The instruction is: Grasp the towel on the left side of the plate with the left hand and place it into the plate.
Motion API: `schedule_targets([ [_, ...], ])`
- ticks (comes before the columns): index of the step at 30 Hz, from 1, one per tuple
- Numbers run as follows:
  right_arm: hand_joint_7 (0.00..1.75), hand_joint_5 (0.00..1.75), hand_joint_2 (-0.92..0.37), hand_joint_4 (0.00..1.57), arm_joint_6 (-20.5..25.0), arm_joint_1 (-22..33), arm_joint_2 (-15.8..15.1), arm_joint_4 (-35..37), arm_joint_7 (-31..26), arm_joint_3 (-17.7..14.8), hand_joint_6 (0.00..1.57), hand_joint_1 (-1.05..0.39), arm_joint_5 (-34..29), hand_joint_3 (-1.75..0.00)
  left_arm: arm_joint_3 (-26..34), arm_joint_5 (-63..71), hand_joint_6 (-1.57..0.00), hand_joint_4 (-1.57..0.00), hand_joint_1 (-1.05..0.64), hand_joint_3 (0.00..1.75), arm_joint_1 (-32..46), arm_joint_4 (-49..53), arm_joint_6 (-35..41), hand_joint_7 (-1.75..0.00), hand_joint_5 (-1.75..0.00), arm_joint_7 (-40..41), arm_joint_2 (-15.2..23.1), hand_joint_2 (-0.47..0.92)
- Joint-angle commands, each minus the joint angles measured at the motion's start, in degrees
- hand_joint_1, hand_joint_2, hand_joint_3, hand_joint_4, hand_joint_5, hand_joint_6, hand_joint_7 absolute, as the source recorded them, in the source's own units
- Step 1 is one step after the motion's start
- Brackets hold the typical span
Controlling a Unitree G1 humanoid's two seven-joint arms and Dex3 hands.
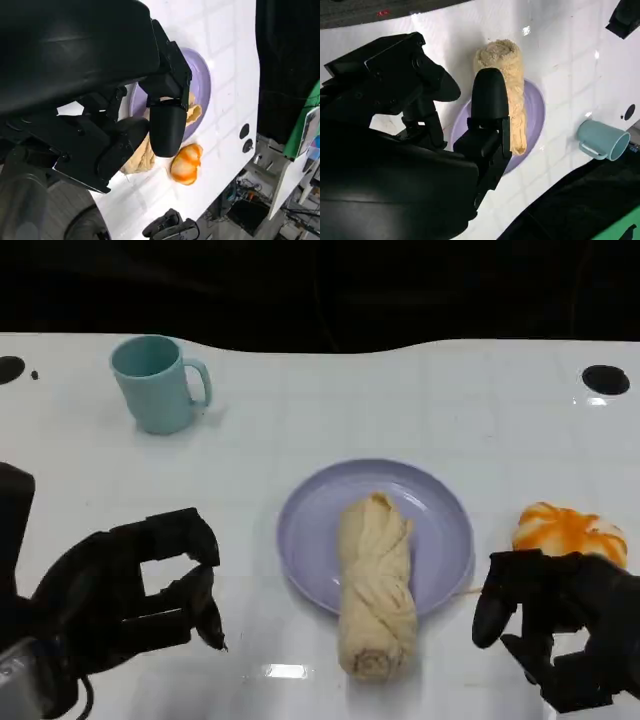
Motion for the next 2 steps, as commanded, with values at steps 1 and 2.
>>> schedule_targets([
  [1,1.44,1.75,-0.56,0.72,0.7,-0.5,-0.6,-0.1,0.2,-0.5,0.7,0.02,0.3,-1.11,0.6,-0.7,-0.66,-0.8,-0.07,1.35,-0.1,-0.5,0.7,-1.75,-1.75,1.0,1.0,0.53],
  [2,1.44,1.75,-0.56,0.72,0.7,-0.6,-0.6,-0.1,0.2,-0.6,0.7,0.02,0.3,-1.11,0.4,-0.8,-0.66,-0.8,-0.07,1.35,0.0,-0.5,0.5,-1.75,-1.75,0.9,1.2,0.53],
])
